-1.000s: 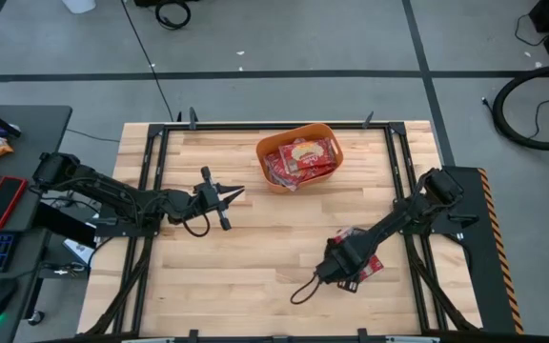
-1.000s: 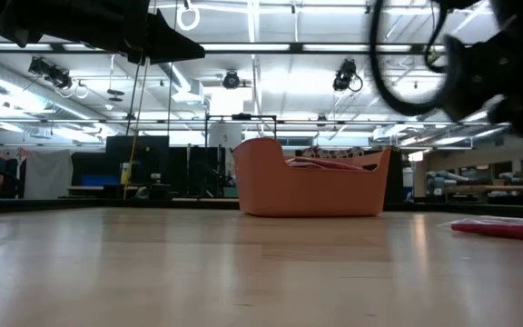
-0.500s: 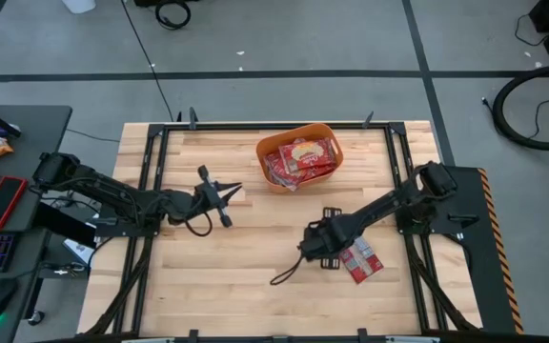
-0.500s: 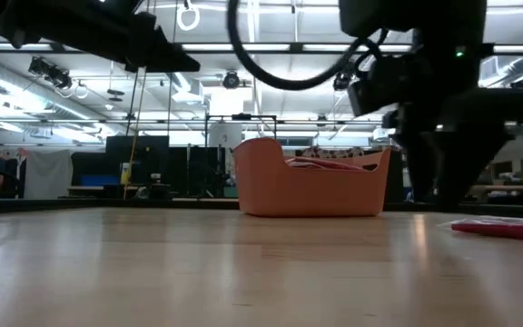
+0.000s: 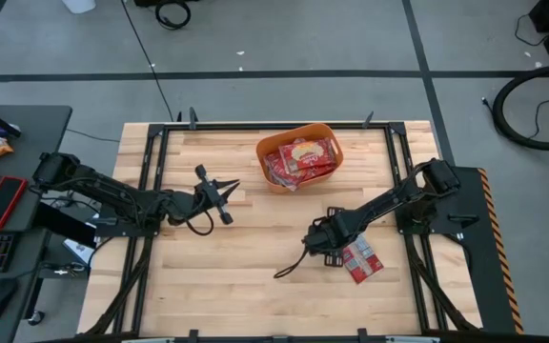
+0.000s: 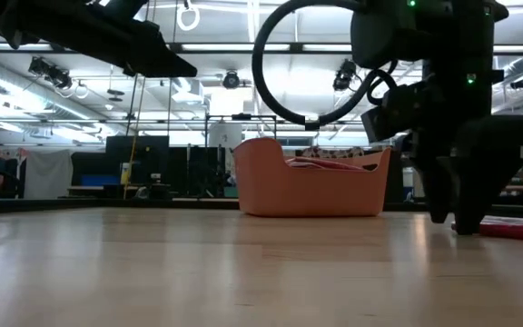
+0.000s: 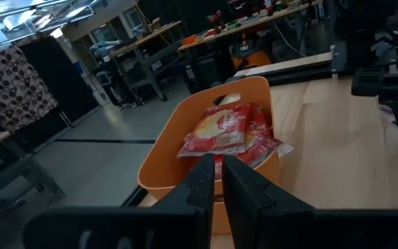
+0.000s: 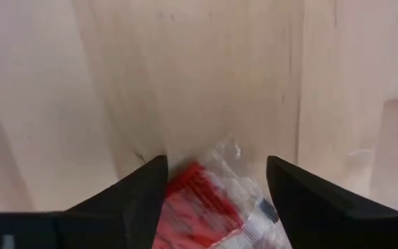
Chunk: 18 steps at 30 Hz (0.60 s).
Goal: Sort popcorn bags into baskets
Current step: Put the red popcorn bag into the orange bin
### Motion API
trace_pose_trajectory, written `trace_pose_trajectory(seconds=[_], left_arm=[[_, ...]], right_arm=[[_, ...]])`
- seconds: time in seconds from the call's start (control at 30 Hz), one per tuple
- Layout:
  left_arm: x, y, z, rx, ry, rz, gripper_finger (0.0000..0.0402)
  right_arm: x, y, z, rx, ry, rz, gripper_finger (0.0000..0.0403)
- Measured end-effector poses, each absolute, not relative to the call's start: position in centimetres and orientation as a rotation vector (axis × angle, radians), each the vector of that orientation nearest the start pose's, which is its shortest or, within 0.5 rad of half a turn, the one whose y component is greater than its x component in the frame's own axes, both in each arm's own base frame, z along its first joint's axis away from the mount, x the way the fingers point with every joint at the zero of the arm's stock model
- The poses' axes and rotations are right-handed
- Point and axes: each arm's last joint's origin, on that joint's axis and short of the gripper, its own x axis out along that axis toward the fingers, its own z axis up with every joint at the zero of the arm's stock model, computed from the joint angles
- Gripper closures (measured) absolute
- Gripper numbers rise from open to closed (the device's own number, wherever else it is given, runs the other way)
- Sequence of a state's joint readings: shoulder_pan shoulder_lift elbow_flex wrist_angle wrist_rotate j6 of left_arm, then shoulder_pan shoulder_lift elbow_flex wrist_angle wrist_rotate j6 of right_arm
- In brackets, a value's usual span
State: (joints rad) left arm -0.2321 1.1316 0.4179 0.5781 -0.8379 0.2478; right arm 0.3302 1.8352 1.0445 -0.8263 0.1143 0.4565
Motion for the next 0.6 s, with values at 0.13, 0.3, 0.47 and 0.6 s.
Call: trace_pose_trajectory(seconds=[0.13,0.3,0.47,0.6], left_arm=[[21.76,-2.93,21.57,0.31,0.193,0.588,0.0367],[21.77,-2.93,21.57,0.309,0.192,0.588,0.0367],[21.77,-2.94,21.57,0.309,0.192,0.588,0.0367],[21.78,-2.95,21.57,0.308,0.191,0.58,0.0367]], right_arm=[[28.51,9.32,12.93,0.005,1.566,-0.185,0.0198],[28.63,9.43,12.83,0.012,1.561,-0.16,0.0281],[28.75,9.59,12.86,0.044,1.572,-0.123,0.0369],[29.2,9.98,13.55,0.038,1.577,-0.1,0.0393]])
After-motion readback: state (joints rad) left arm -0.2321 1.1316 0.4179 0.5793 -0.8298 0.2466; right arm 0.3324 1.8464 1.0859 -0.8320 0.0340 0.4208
